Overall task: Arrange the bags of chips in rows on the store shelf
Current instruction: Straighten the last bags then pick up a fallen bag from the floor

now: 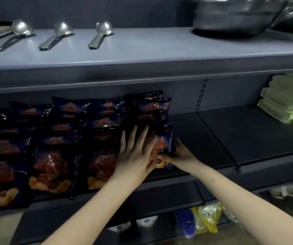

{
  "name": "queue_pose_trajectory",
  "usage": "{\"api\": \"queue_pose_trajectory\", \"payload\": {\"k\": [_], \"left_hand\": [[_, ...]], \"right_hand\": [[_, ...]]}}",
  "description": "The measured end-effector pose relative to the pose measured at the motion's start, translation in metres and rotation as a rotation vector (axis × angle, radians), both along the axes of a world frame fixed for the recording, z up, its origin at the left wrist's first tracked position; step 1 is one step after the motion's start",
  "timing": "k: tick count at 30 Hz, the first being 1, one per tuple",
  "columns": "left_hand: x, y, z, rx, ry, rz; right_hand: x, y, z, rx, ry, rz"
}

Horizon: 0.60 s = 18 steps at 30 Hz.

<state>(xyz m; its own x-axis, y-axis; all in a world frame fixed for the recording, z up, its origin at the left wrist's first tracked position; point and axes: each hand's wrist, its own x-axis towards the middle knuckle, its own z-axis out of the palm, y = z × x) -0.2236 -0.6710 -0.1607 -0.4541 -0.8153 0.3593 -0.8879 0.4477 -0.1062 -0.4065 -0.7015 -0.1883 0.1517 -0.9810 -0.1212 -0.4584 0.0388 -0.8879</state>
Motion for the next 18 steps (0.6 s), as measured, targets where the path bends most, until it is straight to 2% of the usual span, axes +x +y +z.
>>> {"api": "queue_pose_trajectory", "payload": {"k": [2, 5, 8, 10, 13, 15, 18], "left_hand": [[-0.001, 0.010, -0.029, 0.018, 0.027, 0.084], [0.000, 0.013, -0.051, 0.025, 0.012, 0.109], [0.002, 0.008, -0.056, 0.043, 0.004, 0.111], [0.003, 0.006, -0.058, 0.044, 0.013, 0.120], [0.008, 0.006, -0.063, 0.026, 0.007, 0.103], [0.011, 0.004, -0.067, 0.015, -0.005, 0.083], [0.015, 0.002, -0.071, -0.018, -0.008, 0.048]], "right_hand": [[0.005, 0.004, -0.007, 0.021, 0.027, -0.011], [0.014, 0.011, -0.020, -0.037, 0.166, -0.065], [0.021, 0.022, -0.029, -0.259, 0.205, -0.216], [0.021, 0.026, -0.032, -0.500, 0.387, -0.264], [0.019, 0.025, -0.032, -0.764, 0.673, -0.141], [0.022, 0.021, -0.030, -0.809, 0.756, -0.013], [0.027, 0.011, -0.030, -0.766, 0.837, 0.085]]}}
